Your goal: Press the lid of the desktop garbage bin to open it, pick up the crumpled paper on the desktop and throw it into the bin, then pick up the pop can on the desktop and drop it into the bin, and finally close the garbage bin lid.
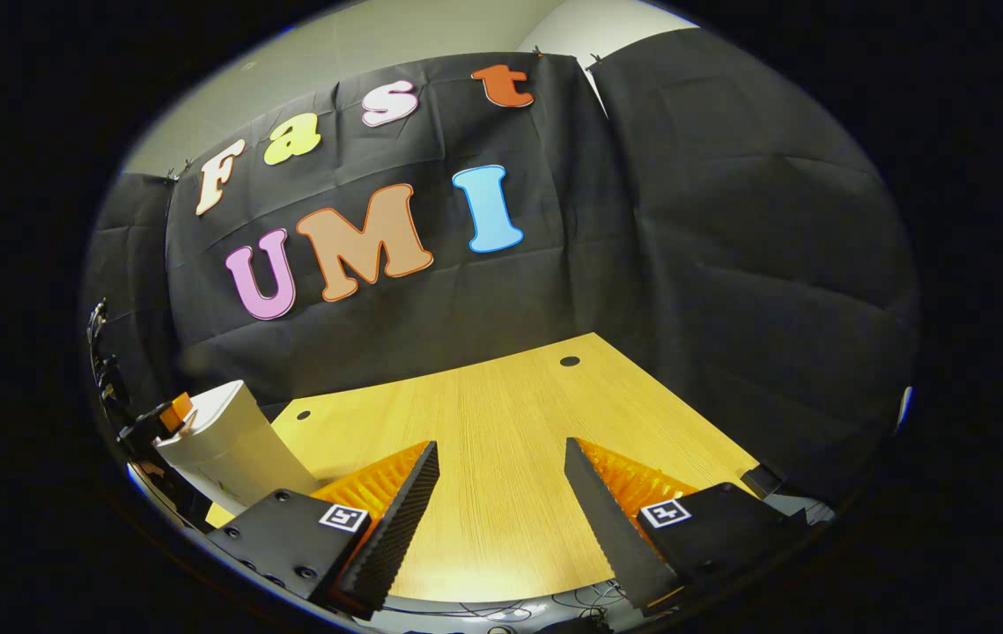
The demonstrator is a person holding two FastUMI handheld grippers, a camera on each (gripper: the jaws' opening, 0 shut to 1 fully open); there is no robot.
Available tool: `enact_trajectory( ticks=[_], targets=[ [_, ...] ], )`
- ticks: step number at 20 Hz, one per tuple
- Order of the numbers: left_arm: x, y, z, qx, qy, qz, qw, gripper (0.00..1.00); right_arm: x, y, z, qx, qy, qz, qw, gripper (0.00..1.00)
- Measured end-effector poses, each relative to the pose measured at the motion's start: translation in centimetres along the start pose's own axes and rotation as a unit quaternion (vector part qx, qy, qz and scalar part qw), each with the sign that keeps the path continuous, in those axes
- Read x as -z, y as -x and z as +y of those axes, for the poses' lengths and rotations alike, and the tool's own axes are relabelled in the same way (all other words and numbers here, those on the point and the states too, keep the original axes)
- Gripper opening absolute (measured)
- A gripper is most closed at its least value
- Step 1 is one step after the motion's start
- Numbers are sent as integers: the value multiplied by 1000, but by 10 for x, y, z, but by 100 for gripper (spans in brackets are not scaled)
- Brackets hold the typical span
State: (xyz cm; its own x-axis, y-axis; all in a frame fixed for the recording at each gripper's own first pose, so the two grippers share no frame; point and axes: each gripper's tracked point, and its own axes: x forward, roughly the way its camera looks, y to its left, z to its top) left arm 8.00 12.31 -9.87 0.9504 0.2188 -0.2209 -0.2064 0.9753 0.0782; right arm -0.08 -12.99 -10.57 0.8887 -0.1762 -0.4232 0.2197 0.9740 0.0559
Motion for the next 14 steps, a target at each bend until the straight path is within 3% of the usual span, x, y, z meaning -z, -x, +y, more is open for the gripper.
enact_trajectory(
  ticks=[7,11,14],
  targets=[
    [-69,25,-9,28,-21,-57,998,94,-10,-2,32,-34,12,-16,999,94],
    [-72,53,-26,49,2,-55,997,94,-23,1,58,-66,20,-41,997,99],
    [-67,70,-38,61,0,-51,997,94,-32,4,77,-90,21,-63,994,96]
  ],
)
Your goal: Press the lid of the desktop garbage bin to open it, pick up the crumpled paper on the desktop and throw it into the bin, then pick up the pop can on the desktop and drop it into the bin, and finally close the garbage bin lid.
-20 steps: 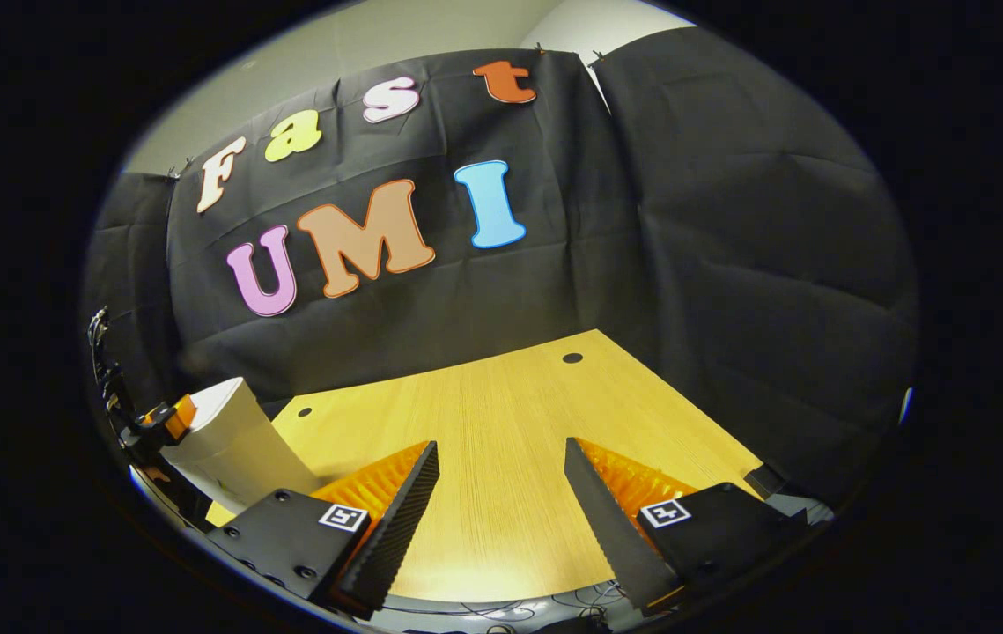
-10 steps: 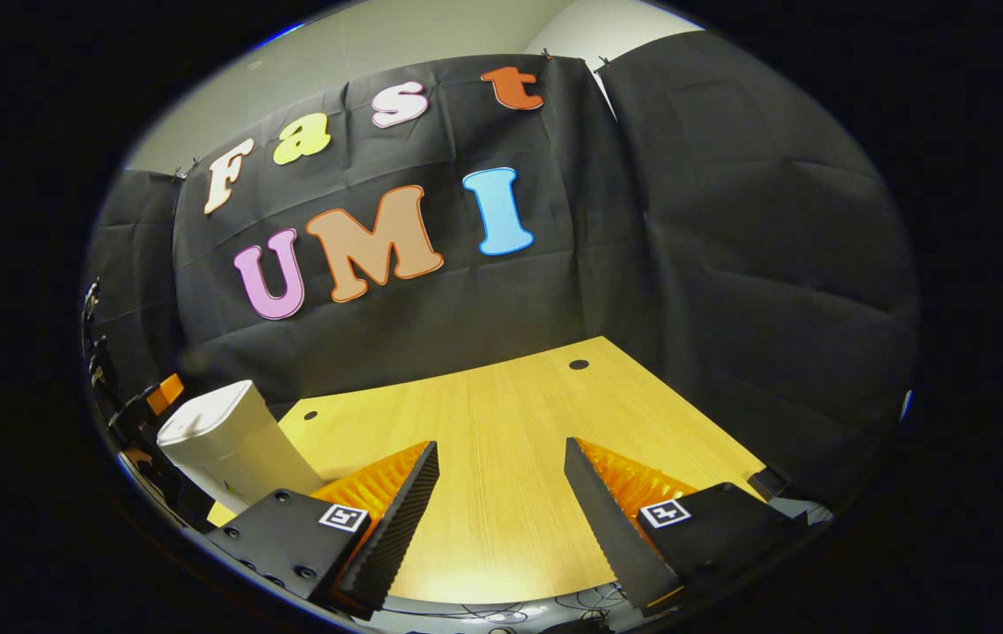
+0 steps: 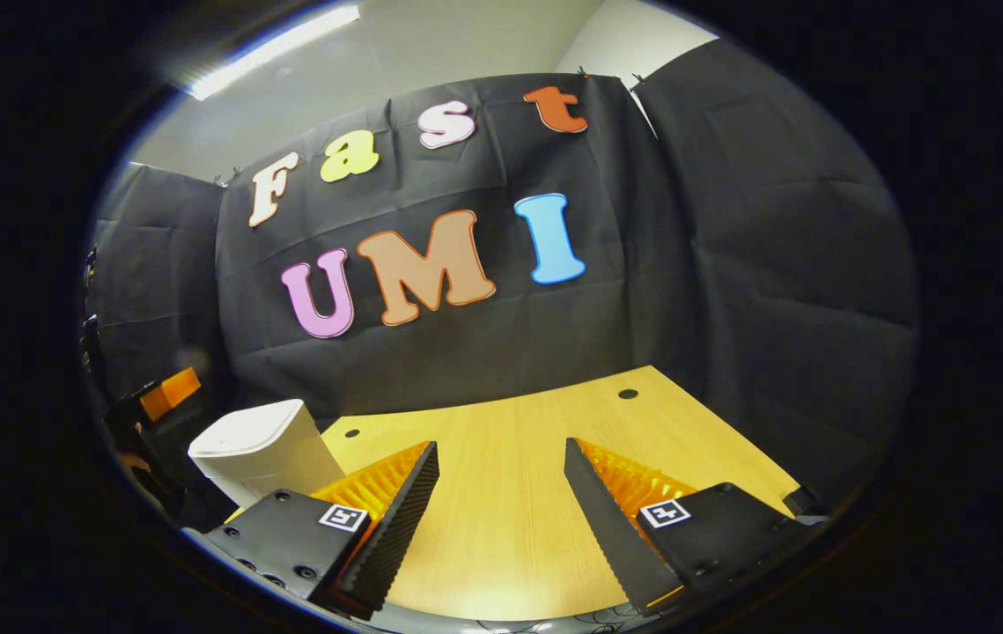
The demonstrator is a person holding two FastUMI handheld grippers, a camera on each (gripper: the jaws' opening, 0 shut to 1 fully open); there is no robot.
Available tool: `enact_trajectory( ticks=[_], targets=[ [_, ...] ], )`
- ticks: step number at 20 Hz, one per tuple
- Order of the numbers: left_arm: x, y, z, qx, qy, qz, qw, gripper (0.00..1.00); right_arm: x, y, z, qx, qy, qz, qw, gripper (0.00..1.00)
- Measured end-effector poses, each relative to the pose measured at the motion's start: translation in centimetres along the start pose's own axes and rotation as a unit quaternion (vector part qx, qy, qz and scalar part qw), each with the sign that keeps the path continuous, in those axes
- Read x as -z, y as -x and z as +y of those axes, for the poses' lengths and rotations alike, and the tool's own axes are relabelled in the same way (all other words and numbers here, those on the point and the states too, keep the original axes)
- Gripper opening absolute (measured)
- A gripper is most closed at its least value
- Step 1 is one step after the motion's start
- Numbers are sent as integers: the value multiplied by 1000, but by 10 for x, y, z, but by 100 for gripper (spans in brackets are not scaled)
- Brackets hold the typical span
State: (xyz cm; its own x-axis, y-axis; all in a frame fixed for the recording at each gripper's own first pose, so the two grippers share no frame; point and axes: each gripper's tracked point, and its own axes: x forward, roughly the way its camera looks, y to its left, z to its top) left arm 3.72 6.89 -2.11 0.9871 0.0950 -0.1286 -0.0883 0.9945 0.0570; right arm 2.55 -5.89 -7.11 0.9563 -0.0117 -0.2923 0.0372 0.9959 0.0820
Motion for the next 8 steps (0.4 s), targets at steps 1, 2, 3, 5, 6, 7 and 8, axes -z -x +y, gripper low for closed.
enact_trajectory(
  ticks=[1,2,3,5,6,7,8],
  targets=[
    [-2,5,-4,5,-2,-1,1000,94,-2,-1,4,-6,-5,-5,1000,96],
    [-2,9,-8,8,-2,-2,1000,94,-3,-1,7,-11,-10,-9,1000,94],
    [-3,13,-10,13,-1,-2,1000,94,-3,-1,10,-14,-15,-11,1000,94],
    [0,19,-15,18,5,3,1000,94,-4,2,14,-18,-20,-17,1000,96],
    [1,22,-18,23,11,4,1000,94,-4,5,15,-18,-20,-19,999,96],
    [4,25,-19,26,16,6,1000,94,-3,7,15,-17,-21,-21,999,96],
    [6,25,-20,29,21,9,999,94,-2,9,16,-16,-22,-23,999,96]
  ],
)
